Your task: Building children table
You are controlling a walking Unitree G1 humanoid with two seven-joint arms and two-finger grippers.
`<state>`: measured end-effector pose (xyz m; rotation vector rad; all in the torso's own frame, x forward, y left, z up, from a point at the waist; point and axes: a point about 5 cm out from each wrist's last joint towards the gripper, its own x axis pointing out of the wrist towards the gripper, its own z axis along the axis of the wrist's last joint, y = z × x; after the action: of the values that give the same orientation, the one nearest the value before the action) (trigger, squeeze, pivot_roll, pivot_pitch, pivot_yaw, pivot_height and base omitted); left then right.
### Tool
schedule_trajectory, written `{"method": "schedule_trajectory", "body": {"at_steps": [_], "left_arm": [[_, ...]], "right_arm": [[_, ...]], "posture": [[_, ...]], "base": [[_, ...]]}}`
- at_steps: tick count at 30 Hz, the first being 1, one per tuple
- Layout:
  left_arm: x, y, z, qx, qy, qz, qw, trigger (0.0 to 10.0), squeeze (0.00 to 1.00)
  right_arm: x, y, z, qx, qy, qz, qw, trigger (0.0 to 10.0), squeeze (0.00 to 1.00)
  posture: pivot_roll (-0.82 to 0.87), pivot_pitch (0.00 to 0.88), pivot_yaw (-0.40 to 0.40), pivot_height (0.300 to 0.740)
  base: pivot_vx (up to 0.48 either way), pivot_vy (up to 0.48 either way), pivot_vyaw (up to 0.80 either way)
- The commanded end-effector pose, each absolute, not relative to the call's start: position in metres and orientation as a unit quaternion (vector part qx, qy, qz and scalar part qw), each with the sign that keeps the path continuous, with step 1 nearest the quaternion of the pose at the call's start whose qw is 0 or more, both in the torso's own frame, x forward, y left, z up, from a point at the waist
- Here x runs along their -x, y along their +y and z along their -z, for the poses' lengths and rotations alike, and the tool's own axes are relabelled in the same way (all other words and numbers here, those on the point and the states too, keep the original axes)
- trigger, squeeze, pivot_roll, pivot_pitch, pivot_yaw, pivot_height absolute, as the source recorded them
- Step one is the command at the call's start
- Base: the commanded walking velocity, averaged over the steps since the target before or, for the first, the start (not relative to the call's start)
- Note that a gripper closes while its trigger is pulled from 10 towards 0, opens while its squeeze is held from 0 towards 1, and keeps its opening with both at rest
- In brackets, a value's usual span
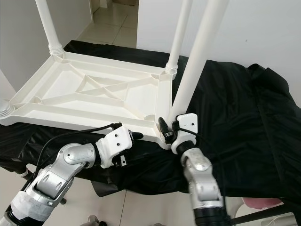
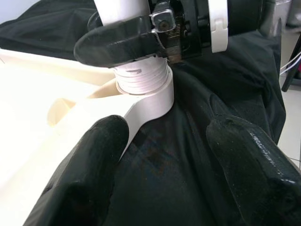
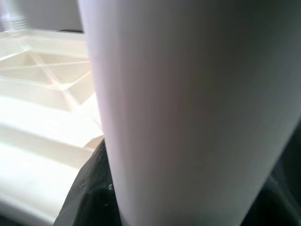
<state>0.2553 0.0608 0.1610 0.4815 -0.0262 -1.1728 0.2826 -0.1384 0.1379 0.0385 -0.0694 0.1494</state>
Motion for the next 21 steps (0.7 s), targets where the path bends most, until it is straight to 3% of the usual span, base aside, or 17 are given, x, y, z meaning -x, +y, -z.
{"method": "schedule_trajectory", "body": {"at_steps": [1, 4, 16, 17, 18, 21], "left_arm": [[-0.256, 0.062, -0.159, -0.228, -0.011, 0.535, 0.814, 10.0, 0.00], [-0.257, 0.064, -0.159, -0.229, -0.011, 0.532, 0.815, 10.0, 0.00], [-0.258, 0.070, -0.160, -0.236, -0.008, 0.524, 0.818, 10.0, 0.00], [-0.258, 0.070, -0.160, -0.235, -0.007, 0.524, 0.819, 10.0, 0.00], [-0.257, 0.071, -0.160, -0.235, -0.007, 0.524, 0.819, 10.0, 0.00], [-0.257, 0.071, -0.159, -0.236, -0.005, 0.525, 0.818, 10.0, 0.00]], "right_arm": [[-0.279, -0.147, -0.117, -0.024, 0.026, 0.003, 0.999, 10.0, 0.00], [-0.277, -0.138, -0.113, -0.048, 0.047, 0.056, 0.996, 10.0, 0.00], [-0.280, -0.125, -0.123, -0.064, 0.021, 0.028, 0.997, 10.0, 0.00], [-0.280, -0.121, -0.125, -0.074, 0.015, 0.011, 0.997, 10.0, 0.72], [-0.279, -0.118, -0.128, -0.081, 0.006, -0.003, 0.997, 10.0, 1.00], [-0.280, -0.116, -0.136, -0.080, -0.018, -0.032, 0.996, 10.0, 1.00]], "posture": [[0.00, 0.052, -0.072, 0.740], [0.01, 0.050, -0.072, 0.740], [0.03, 0.041, -0.066, 0.740], [0.03, 0.040, -0.064, 0.740], [0.03, 0.039, -0.063, 0.740], [0.02, 0.036, -0.061, 0.740]], "base": [[0.000, 0.000, 0.00], [0.000, 0.000, 0.00], [0.000, 0.000, 0.00], [0.000, 0.000, 0.00], [0.000, 0.000, 0.00], [0.000, 0.000, 0.00]]}}
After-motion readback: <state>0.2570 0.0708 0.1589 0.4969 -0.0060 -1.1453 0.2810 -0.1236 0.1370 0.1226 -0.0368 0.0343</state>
